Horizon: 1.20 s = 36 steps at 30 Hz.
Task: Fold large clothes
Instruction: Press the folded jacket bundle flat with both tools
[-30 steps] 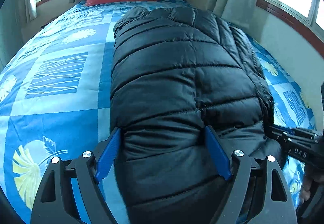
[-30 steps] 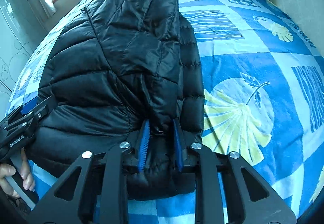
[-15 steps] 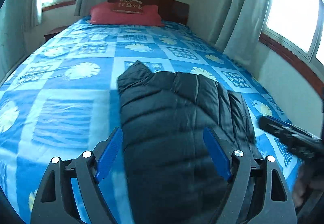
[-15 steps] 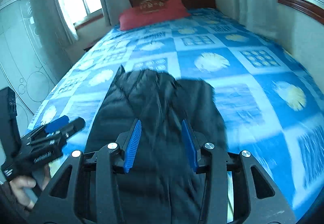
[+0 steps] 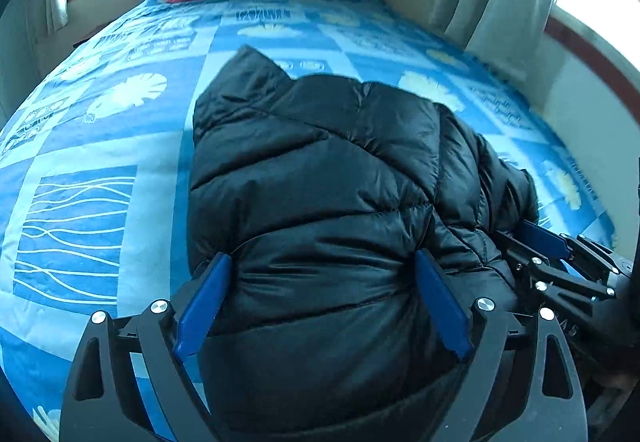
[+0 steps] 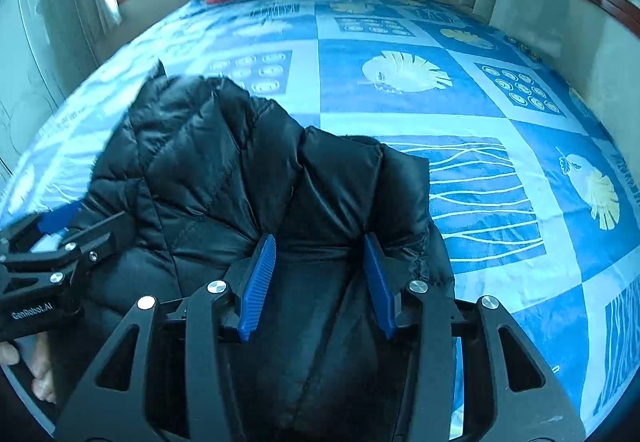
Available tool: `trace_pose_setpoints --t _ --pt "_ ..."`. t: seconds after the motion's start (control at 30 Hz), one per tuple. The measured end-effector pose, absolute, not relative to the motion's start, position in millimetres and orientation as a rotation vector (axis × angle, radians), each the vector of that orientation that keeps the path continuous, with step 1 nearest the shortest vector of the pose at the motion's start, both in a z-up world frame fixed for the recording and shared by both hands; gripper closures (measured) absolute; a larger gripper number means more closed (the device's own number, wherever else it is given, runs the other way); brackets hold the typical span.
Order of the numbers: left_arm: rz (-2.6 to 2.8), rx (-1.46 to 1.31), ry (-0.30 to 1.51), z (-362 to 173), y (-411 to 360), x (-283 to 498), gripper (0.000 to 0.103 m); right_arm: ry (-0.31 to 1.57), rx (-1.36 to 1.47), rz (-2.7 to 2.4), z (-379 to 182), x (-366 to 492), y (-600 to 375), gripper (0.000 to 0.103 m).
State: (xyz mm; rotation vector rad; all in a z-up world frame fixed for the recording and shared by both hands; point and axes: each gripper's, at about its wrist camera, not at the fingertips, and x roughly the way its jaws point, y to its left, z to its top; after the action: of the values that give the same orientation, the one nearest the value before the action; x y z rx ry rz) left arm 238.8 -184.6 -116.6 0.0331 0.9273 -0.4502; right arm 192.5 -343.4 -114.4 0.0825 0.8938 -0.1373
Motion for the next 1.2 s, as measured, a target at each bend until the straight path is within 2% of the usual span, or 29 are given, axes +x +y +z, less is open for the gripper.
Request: trace_pose_setpoints --t 0.83,1.2 --pt "-0.4 0.07 0.912 -144.0 -194.7 240.0 0.011 0.83 0.145 -0.136 -141.8 193.6 -348.2 0.059" --pt "-0.412 0.069 0.904 -126.7 -187.6 236.7 0.011 0.817 0.088 -0.147 -120.9 186.7 -340.7 0.058"
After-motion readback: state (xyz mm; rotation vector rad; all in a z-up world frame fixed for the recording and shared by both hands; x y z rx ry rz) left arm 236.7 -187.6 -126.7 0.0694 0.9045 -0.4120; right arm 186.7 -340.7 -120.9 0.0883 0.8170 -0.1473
